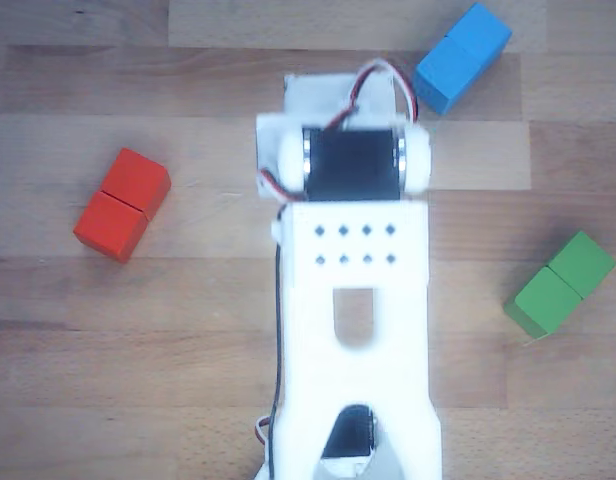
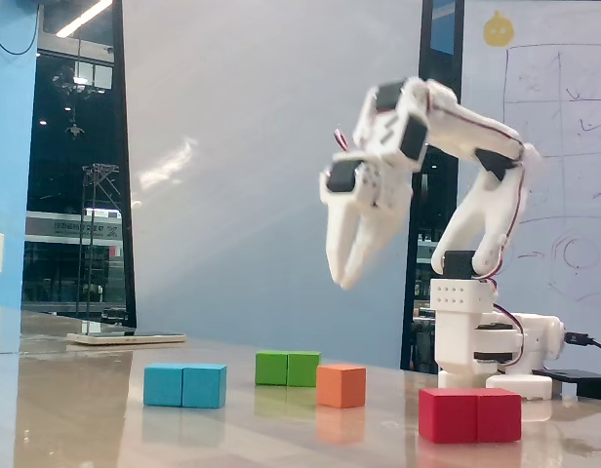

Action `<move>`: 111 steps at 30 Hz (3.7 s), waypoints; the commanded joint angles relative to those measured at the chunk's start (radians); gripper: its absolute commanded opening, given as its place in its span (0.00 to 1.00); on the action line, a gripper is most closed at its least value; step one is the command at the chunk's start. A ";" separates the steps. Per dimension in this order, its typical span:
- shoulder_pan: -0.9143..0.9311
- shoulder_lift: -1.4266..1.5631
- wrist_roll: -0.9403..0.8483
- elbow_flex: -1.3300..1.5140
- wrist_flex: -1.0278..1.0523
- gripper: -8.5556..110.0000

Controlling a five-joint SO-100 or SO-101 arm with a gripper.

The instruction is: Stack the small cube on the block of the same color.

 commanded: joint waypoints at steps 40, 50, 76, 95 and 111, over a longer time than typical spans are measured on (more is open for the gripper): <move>0.097 1.223 -0.003 0.937 0.006 0.07; 0.098 1.224 -0.002 0.937 0.005 0.07; 0.098 1.221 0.000 0.936 0.005 0.07; 0.098 1.221 -0.002 0.936 0.005 0.07; 0.098 1.220 -0.002 0.936 0.005 0.07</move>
